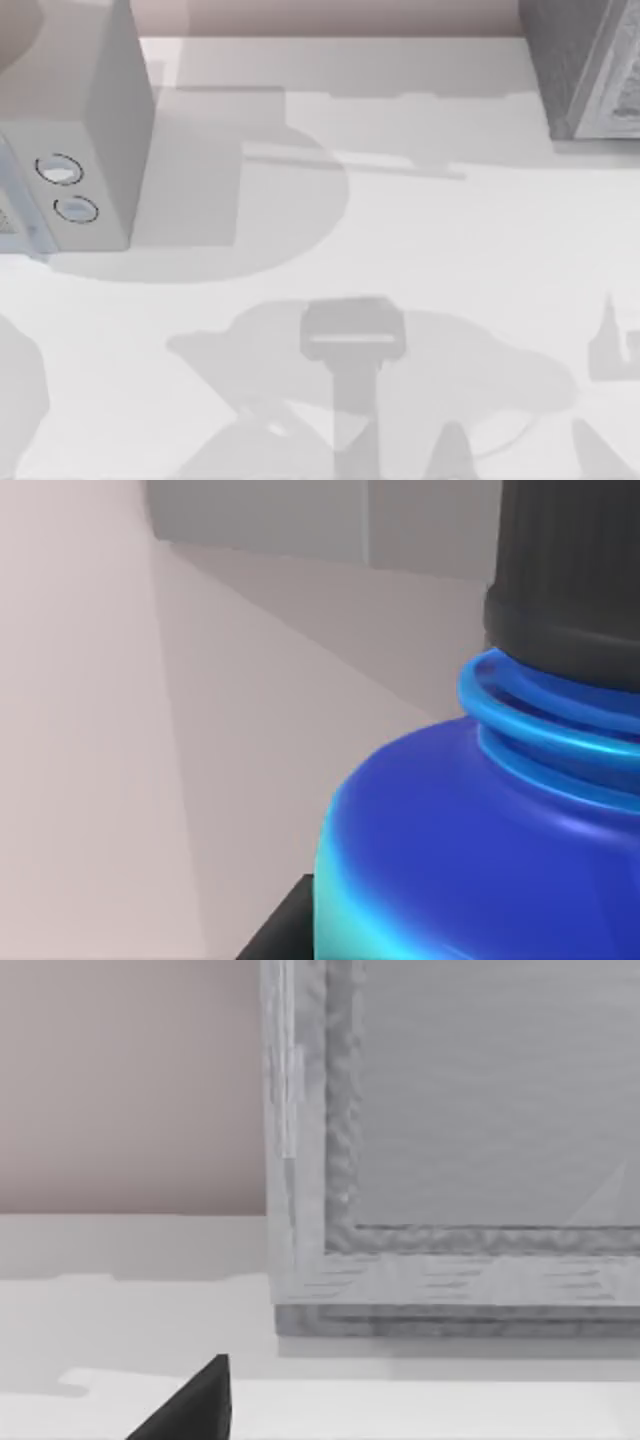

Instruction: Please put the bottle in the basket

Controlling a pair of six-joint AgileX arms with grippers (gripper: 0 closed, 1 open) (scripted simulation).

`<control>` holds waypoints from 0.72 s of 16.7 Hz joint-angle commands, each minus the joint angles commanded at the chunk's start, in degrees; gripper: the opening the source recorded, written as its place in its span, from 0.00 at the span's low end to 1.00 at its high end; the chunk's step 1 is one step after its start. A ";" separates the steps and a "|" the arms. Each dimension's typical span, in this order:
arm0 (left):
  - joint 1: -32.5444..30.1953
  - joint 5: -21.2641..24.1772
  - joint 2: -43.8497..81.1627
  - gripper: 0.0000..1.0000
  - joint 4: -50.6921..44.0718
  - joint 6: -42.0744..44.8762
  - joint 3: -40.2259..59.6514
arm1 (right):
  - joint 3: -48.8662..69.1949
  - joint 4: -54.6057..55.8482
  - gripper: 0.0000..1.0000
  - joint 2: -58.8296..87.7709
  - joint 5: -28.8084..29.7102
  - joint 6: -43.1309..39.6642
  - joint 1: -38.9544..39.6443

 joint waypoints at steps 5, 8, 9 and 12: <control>-3.55 1.60 17.24 0.00 -20.55 9.57 24.71 | 0.00 0.00 1.00 0.00 0.00 0.00 0.00; -5.19 2.46 25.38 0.00 -30.19 14.13 36.49 | 0.00 0.00 1.00 0.00 0.00 0.00 0.00; -5.61 2.69 27.51 0.00 -32.73 15.35 39.61 | 0.00 0.00 1.00 0.00 0.00 0.00 0.00; -6.50 3.18 31.90 0.00 -37.98 17.98 46.22 | 0.00 0.00 1.00 0.00 0.00 0.00 0.00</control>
